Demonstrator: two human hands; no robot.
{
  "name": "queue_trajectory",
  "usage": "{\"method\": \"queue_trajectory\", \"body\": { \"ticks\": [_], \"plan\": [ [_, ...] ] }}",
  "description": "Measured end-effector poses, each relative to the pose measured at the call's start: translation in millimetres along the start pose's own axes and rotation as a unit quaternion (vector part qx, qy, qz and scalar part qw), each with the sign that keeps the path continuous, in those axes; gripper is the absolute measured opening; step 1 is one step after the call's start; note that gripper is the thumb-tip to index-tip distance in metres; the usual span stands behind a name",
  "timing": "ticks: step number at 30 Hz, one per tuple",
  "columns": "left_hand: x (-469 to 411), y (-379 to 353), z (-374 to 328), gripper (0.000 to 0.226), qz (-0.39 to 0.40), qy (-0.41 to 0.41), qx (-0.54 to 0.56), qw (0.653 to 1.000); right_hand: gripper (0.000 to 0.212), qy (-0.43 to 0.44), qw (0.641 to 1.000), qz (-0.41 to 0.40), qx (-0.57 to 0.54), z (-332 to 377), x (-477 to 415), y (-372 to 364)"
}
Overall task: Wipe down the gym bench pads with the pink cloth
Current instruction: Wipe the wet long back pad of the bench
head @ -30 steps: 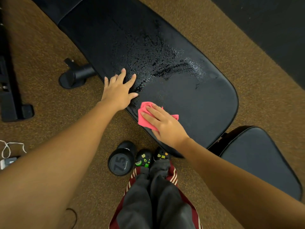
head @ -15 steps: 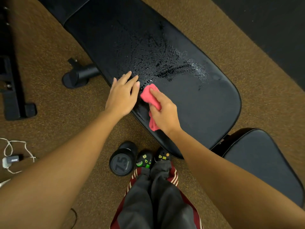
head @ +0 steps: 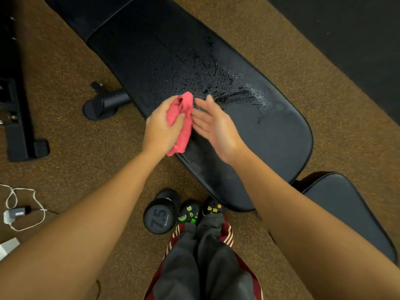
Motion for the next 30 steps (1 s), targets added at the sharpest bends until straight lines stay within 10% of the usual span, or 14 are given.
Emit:
{"method": "queue_trajectory", "body": {
  "ticks": [6,11,19,30],
  "plan": [
    [17,4,10,0.036,-0.083,-0.033,-0.149,0.985,0.049,0.135,0.804,-0.128,0.565,18,-16,58],
    [38,-46,4,0.036,0.009,-0.170,-0.280,0.945,0.057,0.107,0.673,-0.104,0.725,0,-29,67],
    [28,-56,14,0.040,0.042,-0.252,-0.359,0.898,0.056,0.109,0.640,-0.115,0.751,-12,-32,69],
    [2,-30,24,0.039,0.005,-0.130,-0.285,0.950,0.056,0.129,0.692,-0.101,0.703,-12,-31,66]
  ]
}}
Point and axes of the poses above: each hand's wrist, its own x-axis away from the middle knuckle, its own y-axis out of the back of the hand, z = x × y, the point moved 7 cm from there along -x, towards the middle knuckle, and after that the axes turned 10 degrees about -x, right-handed, at the moved point
